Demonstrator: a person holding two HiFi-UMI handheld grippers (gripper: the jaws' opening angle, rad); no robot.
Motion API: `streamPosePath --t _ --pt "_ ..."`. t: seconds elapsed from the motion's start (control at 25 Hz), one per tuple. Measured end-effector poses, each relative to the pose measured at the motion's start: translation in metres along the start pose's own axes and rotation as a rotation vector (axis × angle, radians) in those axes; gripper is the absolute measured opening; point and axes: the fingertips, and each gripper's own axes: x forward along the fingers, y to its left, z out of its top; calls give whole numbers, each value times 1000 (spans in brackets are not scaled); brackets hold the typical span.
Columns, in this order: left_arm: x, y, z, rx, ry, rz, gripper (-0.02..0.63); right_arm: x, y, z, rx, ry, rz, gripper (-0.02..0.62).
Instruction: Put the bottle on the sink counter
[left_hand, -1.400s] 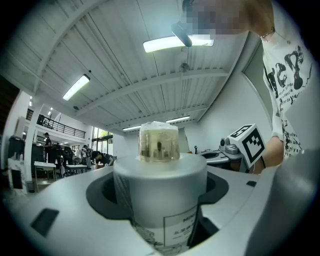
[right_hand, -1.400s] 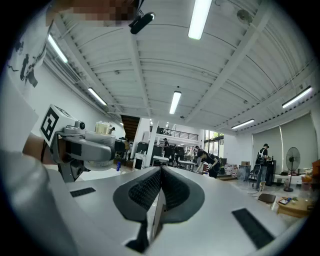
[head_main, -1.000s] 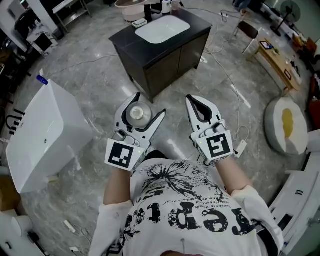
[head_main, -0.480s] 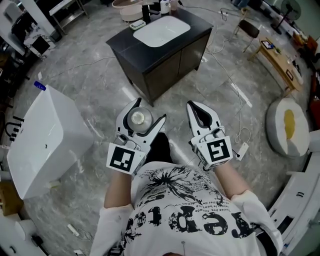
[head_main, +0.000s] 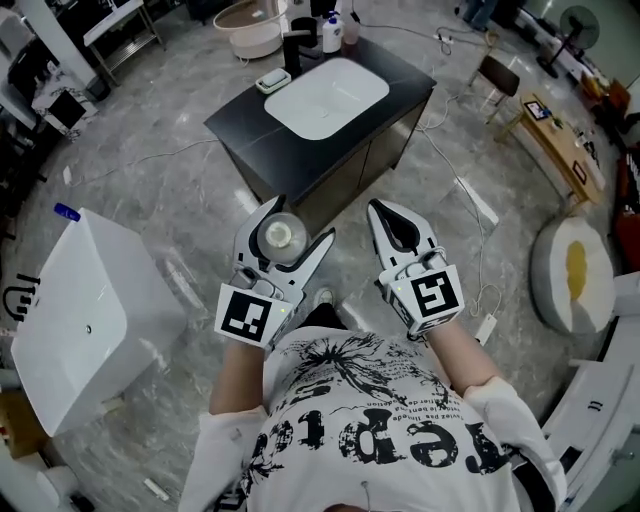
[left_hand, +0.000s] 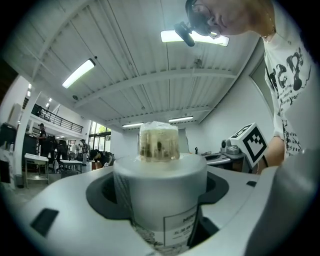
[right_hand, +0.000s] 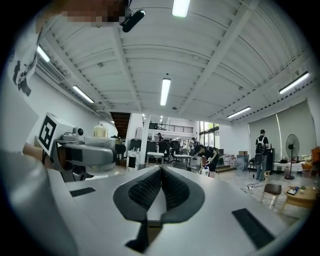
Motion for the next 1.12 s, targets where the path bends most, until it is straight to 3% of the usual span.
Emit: streamPosePath --t 0.28,0.6,0.92,1.12 --pt "82 116 -8 1 -32 5 348 132 -50 -3 2 25 -2 14" --pt "139 203 -41 -37 27 76 348 243 -86 -22 17 69 83 14" --pt "212 287 -66 -19 59 249 348 365 -144 -30 29 63 254 14" --pt "251 340 -94 -14 169 391 348 445 -175 -31 26 71 402 14"
